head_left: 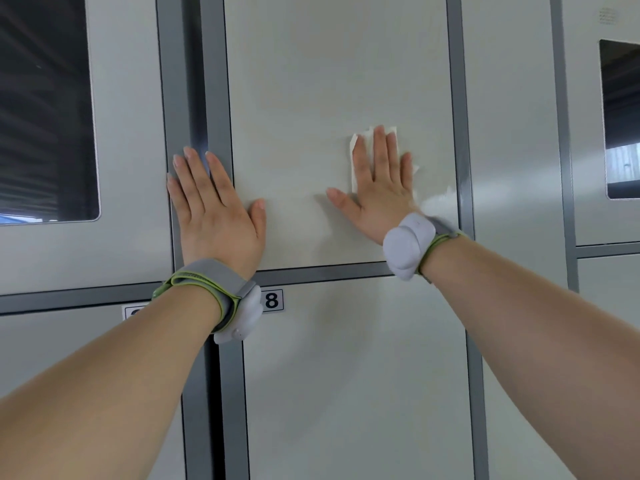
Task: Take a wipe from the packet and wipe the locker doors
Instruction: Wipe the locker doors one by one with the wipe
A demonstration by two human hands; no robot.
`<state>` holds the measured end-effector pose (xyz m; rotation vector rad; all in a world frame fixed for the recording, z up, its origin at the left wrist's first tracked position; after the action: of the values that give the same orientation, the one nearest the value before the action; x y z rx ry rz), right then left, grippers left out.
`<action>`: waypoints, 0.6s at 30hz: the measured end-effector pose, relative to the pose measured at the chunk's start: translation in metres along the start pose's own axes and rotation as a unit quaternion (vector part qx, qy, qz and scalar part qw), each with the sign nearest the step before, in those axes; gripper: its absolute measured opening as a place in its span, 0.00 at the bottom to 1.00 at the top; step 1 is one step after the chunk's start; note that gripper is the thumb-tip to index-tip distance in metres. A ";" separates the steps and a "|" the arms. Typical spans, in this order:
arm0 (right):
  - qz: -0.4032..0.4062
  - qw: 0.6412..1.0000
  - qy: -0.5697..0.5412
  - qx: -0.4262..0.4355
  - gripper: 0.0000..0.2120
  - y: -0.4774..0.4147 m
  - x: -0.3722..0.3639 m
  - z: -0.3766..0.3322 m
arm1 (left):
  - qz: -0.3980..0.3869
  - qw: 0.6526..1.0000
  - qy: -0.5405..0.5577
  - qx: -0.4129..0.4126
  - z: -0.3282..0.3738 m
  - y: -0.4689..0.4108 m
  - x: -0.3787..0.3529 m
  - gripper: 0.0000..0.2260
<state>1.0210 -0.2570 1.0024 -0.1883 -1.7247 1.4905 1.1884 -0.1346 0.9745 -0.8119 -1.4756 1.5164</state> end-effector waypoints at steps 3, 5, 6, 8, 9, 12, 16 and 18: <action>-0.016 0.998 0.020 0.054 0.47 0.022 -0.014 -0.012 | -0.007 1.000 -0.007 -0.007 -0.001 0.000 0.000 0.36; -0.028 0.997 0.023 0.075 0.49 0.032 -0.019 -0.016 | -0.011 1.000 -0.007 -0.014 -0.001 0.001 0.002 0.36; -0.032 0.996 0.026 0.078 0.48 0.032 -0.020 -0.015 | -0.013 1.000 -0.009 -0.016 -0.002 0.001 0.002 0.36; -0.027 0.996 0.041 0.078 0.46 0.026 -0.014 -0.011 | -0.018 0.999 -0.012 -0.024 -0.002 0.002 0.004 0.35; -0.023 0.996 0.043 0.069 0.45 0.020 -0.009 -0.009 | -0.020 0.999 -0.014 -0.029 -0.003 0.002 0.005 0.34; -0.028 0.999 0.019 0.023 0.40 0.000 0.004 -0.007 | -0.029 0.998 -0.024 -0.049 -0.008 0.002 0.006 0.34; -0.031 0.999 0.005 0.004 0.40 -0.002 0.002 -0.016 | -0.043 0.996 -0.020 -0.074 -0.017 -0.001 0.013 0.31; -0.043 0.999 0.016 0.019 0.43 0.009 -0.006 -0.019 | -0.033 0.995 -0.012 -0.092 -0.022 -0.002 0.018 0.29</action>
<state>1.0340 -0.2436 0.9906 -0.1159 -1.6582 1.4493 1.2008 -0.1091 0.9765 -0.8470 -1.6621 1.3595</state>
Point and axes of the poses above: each hand's wrist, its own y-axis away from the middle knuckle, its own x-axis out of the back of the hand, z = x × y, the point moved 4 cm from there along -y, towards the middle knuckle, and after that the axes turned 1 degree about x, right-handed, at the moved point
